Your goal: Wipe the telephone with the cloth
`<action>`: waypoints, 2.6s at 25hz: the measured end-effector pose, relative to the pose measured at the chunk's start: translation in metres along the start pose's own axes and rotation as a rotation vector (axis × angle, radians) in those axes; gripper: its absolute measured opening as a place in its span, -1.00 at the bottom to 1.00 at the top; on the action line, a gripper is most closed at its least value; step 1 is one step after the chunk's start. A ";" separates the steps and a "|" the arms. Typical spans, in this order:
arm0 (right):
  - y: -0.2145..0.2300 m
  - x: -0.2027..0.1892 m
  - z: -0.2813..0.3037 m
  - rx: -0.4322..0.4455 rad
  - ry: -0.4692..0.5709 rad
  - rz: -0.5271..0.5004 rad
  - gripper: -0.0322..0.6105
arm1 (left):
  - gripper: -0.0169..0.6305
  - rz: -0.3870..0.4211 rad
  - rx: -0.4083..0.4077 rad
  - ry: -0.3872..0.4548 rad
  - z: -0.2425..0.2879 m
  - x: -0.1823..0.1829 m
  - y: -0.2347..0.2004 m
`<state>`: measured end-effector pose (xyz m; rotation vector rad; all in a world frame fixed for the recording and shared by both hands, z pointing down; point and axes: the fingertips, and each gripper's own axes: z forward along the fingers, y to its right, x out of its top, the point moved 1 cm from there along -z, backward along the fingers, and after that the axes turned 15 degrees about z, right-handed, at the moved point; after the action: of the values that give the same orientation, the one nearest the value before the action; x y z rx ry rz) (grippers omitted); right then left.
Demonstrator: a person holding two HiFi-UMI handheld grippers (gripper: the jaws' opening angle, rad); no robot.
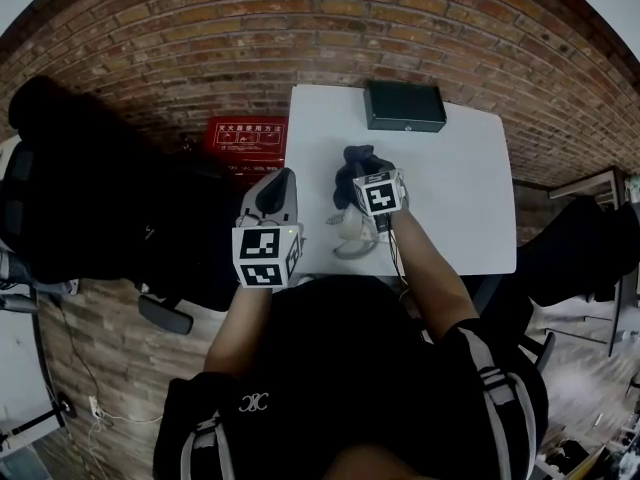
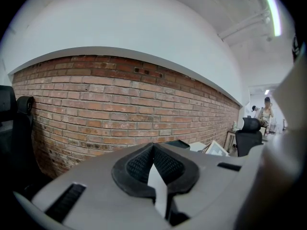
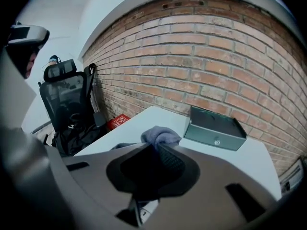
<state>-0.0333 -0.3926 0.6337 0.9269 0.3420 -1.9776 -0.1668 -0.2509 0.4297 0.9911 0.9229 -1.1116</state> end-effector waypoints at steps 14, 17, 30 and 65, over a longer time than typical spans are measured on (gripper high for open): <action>-0.029 -0.034 -0.034 -0.026 0.040 0.039 -0.82 | -0.97 0.003 -0.100 0.015 -0.018 -0.017 0.007; -0.038 -0.043 -0.040 -0.015 0.057 0.037 -0.82 | -0.97 0.002 -0.125 0.018 -0.018 -0.017 0.015; -0.066 -0.097 -0.063 0.023 0.022 0.090 -0.82 | -0.97 0.010 -0.202 0.021 -0.020 -0.025 0.041; -0.015 -0.170 -0.087 -0.092 -0.067 0.232 -0.81 | -0.97 0.001 -0.345 0.030 -0.013 -0.020 0.081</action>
<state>0.0491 -0.2311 0.6959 0.8021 0.2725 -1.7608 -0.0928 -0.2207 0.4580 0.7256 1.0954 -0.8996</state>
